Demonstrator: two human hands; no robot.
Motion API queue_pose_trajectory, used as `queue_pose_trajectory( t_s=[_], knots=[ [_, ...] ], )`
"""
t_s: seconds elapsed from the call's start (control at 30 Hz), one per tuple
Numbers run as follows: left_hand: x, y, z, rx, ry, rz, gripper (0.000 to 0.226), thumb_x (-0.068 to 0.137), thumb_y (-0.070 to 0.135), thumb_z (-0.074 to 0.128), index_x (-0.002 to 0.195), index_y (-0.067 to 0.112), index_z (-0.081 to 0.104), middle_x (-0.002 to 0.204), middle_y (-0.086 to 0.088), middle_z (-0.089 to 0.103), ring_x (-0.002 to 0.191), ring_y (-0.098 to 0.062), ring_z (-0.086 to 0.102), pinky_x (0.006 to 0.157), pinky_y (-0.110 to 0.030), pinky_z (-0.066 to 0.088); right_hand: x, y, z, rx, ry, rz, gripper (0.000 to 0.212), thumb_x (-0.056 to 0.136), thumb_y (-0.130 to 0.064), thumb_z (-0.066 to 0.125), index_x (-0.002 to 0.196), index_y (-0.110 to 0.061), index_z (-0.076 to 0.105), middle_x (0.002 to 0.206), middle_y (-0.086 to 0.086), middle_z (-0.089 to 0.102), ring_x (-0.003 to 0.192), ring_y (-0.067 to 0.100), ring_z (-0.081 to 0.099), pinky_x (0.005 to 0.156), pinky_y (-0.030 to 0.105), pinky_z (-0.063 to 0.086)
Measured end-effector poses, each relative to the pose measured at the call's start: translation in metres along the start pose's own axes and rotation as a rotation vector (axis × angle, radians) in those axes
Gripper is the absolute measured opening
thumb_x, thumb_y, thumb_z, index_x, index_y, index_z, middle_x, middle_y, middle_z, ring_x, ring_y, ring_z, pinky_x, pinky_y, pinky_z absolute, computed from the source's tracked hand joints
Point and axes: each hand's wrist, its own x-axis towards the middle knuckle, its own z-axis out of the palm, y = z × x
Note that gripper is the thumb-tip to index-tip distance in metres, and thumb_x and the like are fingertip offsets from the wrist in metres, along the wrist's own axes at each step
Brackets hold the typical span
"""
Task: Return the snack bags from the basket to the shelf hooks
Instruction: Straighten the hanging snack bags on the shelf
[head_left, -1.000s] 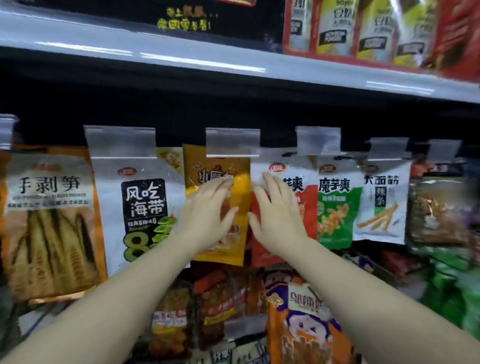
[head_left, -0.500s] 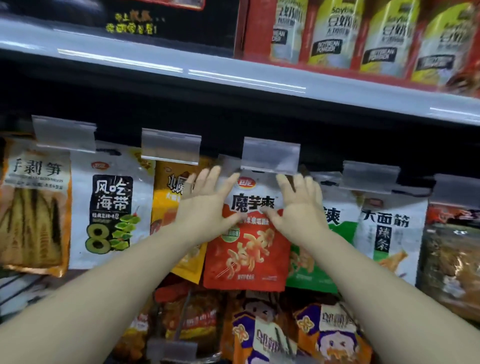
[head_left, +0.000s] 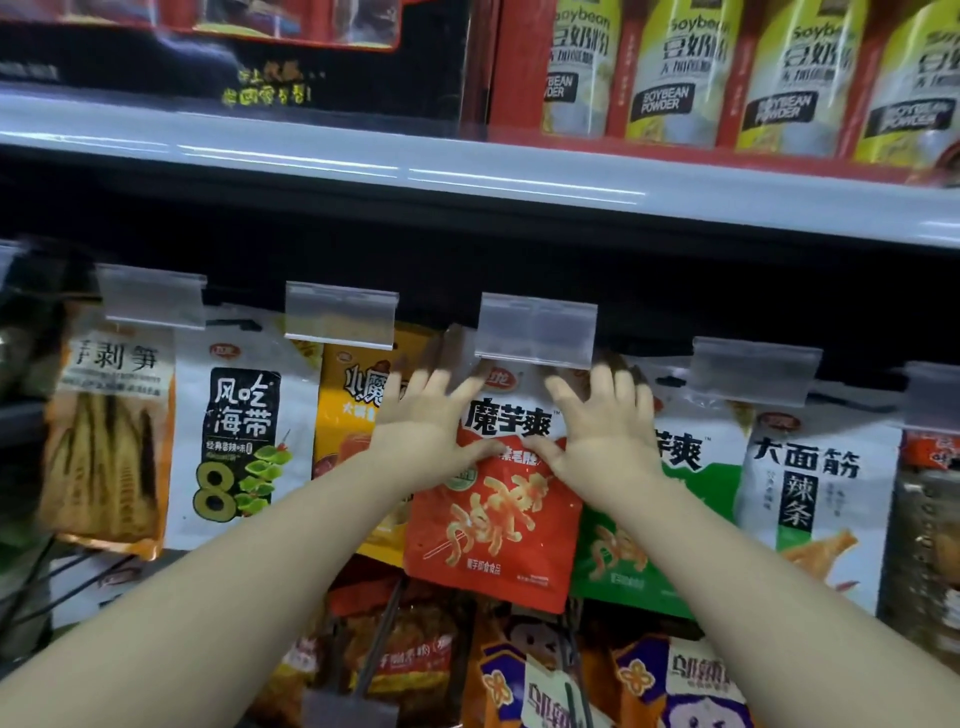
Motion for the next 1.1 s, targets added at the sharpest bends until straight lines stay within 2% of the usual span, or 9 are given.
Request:
queue_pose_trajectory(
  t_s=[0.27, 0.5, 0.7, 0.87, 0.93, 1.0, 1.03, 1.1],
  knots=[
    [-0.001, -0.003, 0.008, -0.037, 0.044, 0.029, 0.089, 0.078, 0.082, 0.033, 0.151, 0.033, 0.015, 0.149, -0.004, 0.033, 0.14, -0.024, 0.026, 0.118, -0.047, 0.01, -0.001, -0.001, 0.0, -0.031, 0.004, -0.005, 0.071, 0.088, -0.065, 0.044, 0.147, -0.032, 0.022, 0.148, 0.011, 0.024, 0.138, 0.031, 0.019, 0.116, 0.048, 0.011],
    [-0.009, -0.005, 0.011, -0.075, 0.075, 0.052, 0.097, 0.075, 0.084, 0.034, 0.152, 0.034, 0.004, 0.16, -0.004, 0.015, 0.148, -0.025, 0.011, 0.119, -0.046, -0.002, -0.01, 0.004, 0.001, -0.029, -0.01, -0.012, 0.075, 0.089, -0.066, 0.04, 0.15, -0.032, 0.013, 0.156, 0.009, 0.011, 0.145, 0.032, 0.006, 0.118, 0.047, -0.001],
    [-0.01, -0.007, 0.008, -0.082, 0.081, 0.068, 0.101, 0.074, 0.084, 0.036, 0.153, 0.031, 0.004, 0.158, -0.006, 0.018, 0.146, -0.025, 0.013, 0.119, -0.047, 0.001, -0.021, 0.007, -0.001, -0.03, -0.008, -0.022, 0.079, 0.088, -0.066, 0.042, 0.152, -0.033, 0.009, 0.157, 0.01, 0.007, 0.145, 0.032, 0.001, 0.118, 0.045, -0.005],
    [-0.018, -0.008, 0.012, -0.163, 0.114, 0.062, 0.099, 0.08, 0.077, 0.035, 0.153, 0.024, -0.005, 0.162, -0.007, 0.004, 0.149, -0.023, -0.001, 0.119, -0.044, -0.008, -0.04, 0.02, -0.003, -0.019, -0.013, 0.029, 0.077, 0.091, -0.063, 0.037, 0.153, -0.03, 0.005, 0.161, 0.009, -0.002, 0.148, 0.029, -0.005, 0.118, 0.043, -0.005],
    [-0.028, -0.003, 0.019, -0.26, 0.251, 0.081, 0.087, 0.088, 0.065, 0.041, 0.154, 0.02, 0.007, 0.161, -0.007, 0.013, 0.149, -0.021, 0.005, 0.119, -0.044, 0.002, -0.049, 0.03, -0.002, -0.021, -0.015, 0.057, 0.075, 0.093, -0.061, 0.036, 0.153, -0.028, 0.006, 0.162, 0.009, -0.004, 0.149, 0.028, -0.005, 0.119, 0.043, -0.003],
    [-0.041, 0.005, 0.025, -0.368, 0.437, 0.176, 0.062, 0.091, 0.049, 0.047, 0.143, 0.016, 0.037, 0.146, -0.008, 0.043, 0.138, -0.023, 0.029, 0.111, -0.042, 0.025, -0.056, 0.043, 0.0, -0.026, -0.01, 0.075, 0.073, 0.094, -0.056, 0.039, 0.153, -0.026, 0.008, 0.162, 0.009, -0.002, 0.149, 0.027, -0.001, 0.119, 0.044, 0.001],
    [-0.046, 0.011, 0.028, -0.38, 0.505, 0.257, 0.052, 0.09, 0.044, 0.047, 0.134, 0.015, 0.046, 0.136, -0.008, 0.053, 0.129, -0.023, 0.039, 0.103, -0.039, 0.03, -0.059, 0.05, 0.001, -0.029, -0.006, 0.082, 0.072, 0.095, -0.054, 0.04, 0.153, -0.024, 0.01, 0.162, 0.009, 0.001, 0.149, 0.028, 0.002, 0.119, 0.044, 0.004],
    [-0.05, 0.028, 0.033, -0.344, 0.505, 0.425, 0.045, 0.089, 0.039, 0.05, 0.126, 0.013, 0.053, 0.125, -0.005, 0.061, 0.119, -0.022, 0.05, 0.096, -0.037, 0.036, -0.062, 0.064, 0.002, -0.048, 0.003, 0.093, 0.07, 0.095, -0.05, 0.044, 0.153, -0.021, 0.016, 0.161, 0.011, 0.011, 0.147, 0.03, 0.011, 0.119, 0.044, 0.01]
  ],
)
